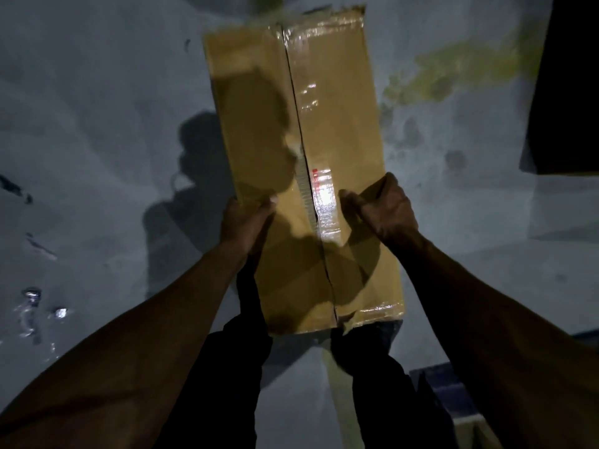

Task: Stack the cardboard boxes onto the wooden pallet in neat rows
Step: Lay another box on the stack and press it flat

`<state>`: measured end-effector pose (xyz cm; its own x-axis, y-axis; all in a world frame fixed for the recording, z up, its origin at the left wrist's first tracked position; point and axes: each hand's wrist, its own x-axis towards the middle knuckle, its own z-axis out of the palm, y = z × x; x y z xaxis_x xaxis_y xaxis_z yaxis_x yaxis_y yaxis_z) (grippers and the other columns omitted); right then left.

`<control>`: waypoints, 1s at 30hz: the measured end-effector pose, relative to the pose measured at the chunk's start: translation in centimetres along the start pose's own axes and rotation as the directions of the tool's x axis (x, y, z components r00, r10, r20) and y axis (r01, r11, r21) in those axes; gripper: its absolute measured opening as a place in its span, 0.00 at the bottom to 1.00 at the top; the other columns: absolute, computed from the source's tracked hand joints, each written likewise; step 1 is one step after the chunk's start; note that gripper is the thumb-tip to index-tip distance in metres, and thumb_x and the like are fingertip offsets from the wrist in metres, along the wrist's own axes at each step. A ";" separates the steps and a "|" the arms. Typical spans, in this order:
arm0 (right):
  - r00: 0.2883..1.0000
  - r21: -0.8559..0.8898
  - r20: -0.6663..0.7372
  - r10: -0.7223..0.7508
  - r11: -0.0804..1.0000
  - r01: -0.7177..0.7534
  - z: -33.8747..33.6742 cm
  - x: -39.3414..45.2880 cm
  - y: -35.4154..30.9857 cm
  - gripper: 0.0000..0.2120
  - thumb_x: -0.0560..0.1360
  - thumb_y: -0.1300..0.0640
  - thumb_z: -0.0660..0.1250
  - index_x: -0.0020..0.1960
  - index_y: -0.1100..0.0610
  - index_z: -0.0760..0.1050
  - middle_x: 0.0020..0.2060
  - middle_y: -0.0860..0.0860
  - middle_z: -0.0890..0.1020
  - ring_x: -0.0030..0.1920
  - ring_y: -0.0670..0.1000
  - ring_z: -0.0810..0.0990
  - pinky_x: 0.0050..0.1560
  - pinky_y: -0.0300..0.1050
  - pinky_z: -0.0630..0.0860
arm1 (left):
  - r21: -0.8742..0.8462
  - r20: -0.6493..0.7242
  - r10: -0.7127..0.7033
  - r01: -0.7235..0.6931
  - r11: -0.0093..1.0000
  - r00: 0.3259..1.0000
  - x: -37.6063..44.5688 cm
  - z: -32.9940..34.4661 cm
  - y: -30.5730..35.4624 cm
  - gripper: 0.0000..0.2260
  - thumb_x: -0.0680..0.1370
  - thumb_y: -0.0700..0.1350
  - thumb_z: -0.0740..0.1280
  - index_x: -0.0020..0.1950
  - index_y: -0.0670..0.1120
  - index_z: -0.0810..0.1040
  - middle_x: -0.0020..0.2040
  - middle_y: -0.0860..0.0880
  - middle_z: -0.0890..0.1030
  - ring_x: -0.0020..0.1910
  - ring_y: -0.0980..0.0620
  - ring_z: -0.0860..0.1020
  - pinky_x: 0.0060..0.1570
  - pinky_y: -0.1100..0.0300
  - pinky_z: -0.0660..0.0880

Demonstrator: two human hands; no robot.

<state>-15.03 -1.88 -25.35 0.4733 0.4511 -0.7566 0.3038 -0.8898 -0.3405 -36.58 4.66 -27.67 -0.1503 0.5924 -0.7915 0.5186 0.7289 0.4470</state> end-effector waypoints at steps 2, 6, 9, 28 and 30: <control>1.000 0.082 -0.002 0.027 0.996 -0.027 0.7 1.1 0.7 0.42 0.69 0.34 0.72 0.73 0.56 0.60 0.66 0.56 0.73 0.64 0.59 0.73 0.61 0.51 0.71 | -0.037 0.003 0.020 -0.020 0.999 1.000 0.9 0.4 -0.8 0.23 0.73 0.53 0.76 0.65 0.47 0.77 0.54 0.51 0.80 0.52 0.50 0.79 0.51 0.59 0.74; 0.999 0.206 -0.009 0.045 0.978 -0.042 1.1 1.7 1.7 0.44 0.67 0.34 0.74 0.72 0.55 0.62 0.65 0.54 0.74 0.64 0.58 0.73 0.64 0.54 0.73 | -0.122 -0.003 0.029 -0.029 0.992 1.000 1.2 0.7 -1.7 0.20 0.72 0.53 0.77 0.61 0.49 0.80 0.50 0.53 0.82 0.48 0.53 0.82 0.45 0.63 0.78; 0.999 0.196 -0.036 0.039 0.980 -0.031 0.8 1.4 1.8 0.42 0.67 0.34 0.74 0.72 0.55 0.64 0.65 0.54 0.74 0.64 0.58 0.74 0.64 0.55 0.73 | -0.139 -0.016 0.020 -0.022 0.990 1.000 0.8 1.1 -1.3 0.15 0.74 0.51 0.76 0.58 0.50 0.80 0.49 0.52 0.82 0.43 0.57 0.80 0.37 0.68 0.75; 0.914 0.337 -0.364 0.182 0.940 -0.053 -15.2 -15.5 5.5 0.40 0.67 0.26 0.66 0.63 0.58 0.70 0.57 0.57 0.79 0.57 0.62 0.77 0.57 0.57 0.75 | 0.309 0.122 0.403 -0.420 0.853 0.907 -17.9 2.1 14.1 0.30 0.66 0.75 0.68 0.51 0.52 0.79 0.49 0.50 0.84 0.48 0.45 0.83 0.54 0.47 0.81; 0.890 0.380 -0.403 0.212 0.924 -0.048 -17.8 -18.5 5.9 0.39 0.68 0.27 0.66 0.62 0.58 0.71 0.56 0.57 0.79 0.57 0.62 0.77 0.56 0.55 0.74 | 0.355 0.149 0.434 -0.458 0.815 0.889 -21.4 2.3 16.5 0.43 0.59 0.82 0.63 0.57 0.49 0.80 0.53 0.47 0.84 0.50 0.43 0.83 0.53 0.46 0.81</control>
<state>-7.25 -14.22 -3.40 0.8192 0.2407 -0.5206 -0.0562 -0.8696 -0.4905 -22.84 3.24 -4.30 0.2166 0.7916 -0.5713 0.7904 0.2013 0.5786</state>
